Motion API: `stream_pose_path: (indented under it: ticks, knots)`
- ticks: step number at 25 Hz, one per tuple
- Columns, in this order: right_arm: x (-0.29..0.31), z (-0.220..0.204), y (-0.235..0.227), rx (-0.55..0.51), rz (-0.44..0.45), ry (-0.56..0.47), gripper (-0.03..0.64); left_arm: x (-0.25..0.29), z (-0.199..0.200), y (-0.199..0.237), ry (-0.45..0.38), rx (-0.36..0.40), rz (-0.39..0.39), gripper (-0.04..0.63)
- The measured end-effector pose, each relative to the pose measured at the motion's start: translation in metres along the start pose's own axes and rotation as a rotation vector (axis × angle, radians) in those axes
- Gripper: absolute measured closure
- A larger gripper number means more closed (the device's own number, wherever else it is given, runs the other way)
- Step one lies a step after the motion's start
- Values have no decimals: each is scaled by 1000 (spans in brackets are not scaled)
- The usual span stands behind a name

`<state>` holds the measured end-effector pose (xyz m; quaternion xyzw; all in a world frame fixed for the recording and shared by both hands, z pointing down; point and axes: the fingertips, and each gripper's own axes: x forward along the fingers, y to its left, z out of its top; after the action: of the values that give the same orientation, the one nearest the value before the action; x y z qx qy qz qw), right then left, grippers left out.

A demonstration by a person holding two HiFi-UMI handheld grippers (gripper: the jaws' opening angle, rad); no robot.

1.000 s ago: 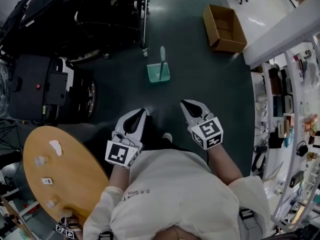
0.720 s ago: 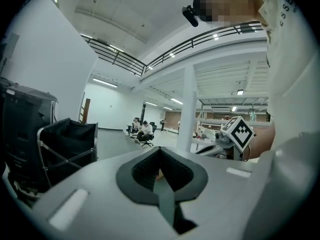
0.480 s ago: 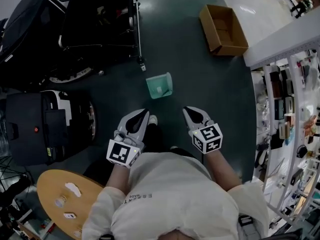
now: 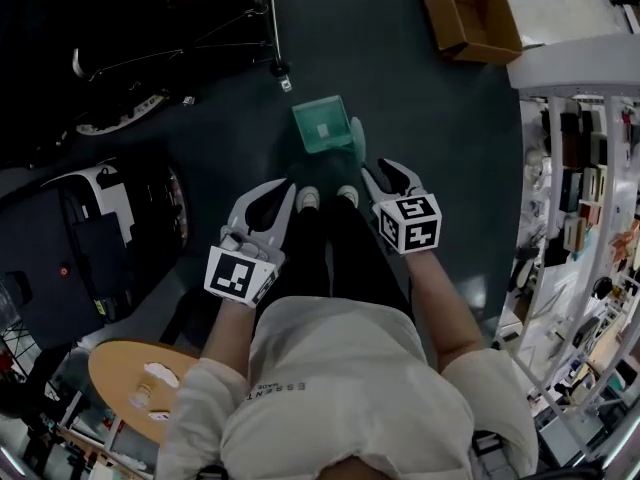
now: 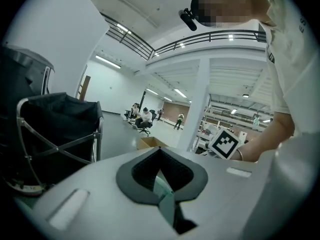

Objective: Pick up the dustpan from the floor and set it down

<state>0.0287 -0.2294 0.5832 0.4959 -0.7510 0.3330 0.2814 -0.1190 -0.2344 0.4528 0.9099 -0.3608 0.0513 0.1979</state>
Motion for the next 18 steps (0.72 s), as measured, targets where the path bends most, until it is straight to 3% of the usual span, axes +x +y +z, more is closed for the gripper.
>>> stream_pose_path:
  ticks: [2,6,11,16,18]
  knots:
    - [32,-3,-9,19,3,31,419,12,-14,10,23,-13,-11,578]
    - [88,-11,-27,16,-17,57,374,33,-41,31,64,-37,9,578]
    - [142,-36,-50,-28,-64,142,367,49,-65,52,72,-111,53,578]
    - [175,-45,-54,-61,-30,122,370,52,-80,54,106,-74,43,578]
    - [178,-43,-49,-36,-3,98,409,48,-85,55,123,-59,42,578]
